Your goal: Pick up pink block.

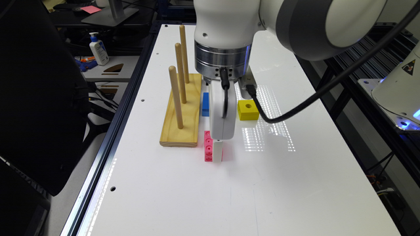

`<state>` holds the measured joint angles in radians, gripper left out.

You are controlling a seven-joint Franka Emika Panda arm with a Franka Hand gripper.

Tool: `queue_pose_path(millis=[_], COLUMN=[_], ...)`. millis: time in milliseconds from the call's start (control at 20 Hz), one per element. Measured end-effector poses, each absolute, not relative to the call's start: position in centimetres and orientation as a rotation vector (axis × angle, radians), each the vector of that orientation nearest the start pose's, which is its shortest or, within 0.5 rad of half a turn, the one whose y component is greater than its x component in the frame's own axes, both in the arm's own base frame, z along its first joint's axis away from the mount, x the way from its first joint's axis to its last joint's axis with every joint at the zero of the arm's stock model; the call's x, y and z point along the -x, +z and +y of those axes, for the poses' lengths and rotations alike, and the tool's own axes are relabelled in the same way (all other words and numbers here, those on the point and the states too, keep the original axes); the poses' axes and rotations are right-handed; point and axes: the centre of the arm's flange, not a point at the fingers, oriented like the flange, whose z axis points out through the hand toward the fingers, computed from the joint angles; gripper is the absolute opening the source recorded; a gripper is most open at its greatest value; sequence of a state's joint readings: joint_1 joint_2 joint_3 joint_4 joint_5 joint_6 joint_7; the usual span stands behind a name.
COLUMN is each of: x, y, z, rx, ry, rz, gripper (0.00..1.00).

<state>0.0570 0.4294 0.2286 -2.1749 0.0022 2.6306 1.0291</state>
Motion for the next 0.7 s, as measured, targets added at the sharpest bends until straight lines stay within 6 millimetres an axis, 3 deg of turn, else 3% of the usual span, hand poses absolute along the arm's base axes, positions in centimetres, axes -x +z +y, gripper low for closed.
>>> queue_pose_path(millis=[250,450,550,600,700], x=[-54.4,-54.2,-54.6,-54.7,-54.7], y=[19.9,17.6,17.5,17.5,17.5], z=[16.1,16.0,16.2,16.3,16.3], rx=[2.823,2.823,2.819,2.818,2.818], ry=[0.043,0.053,0.041,0.039,0.039], rz=[1.138,1.134,1.133,1.132,1.132], gripper=[1.00,1.00,1.00,0.00,0.00])
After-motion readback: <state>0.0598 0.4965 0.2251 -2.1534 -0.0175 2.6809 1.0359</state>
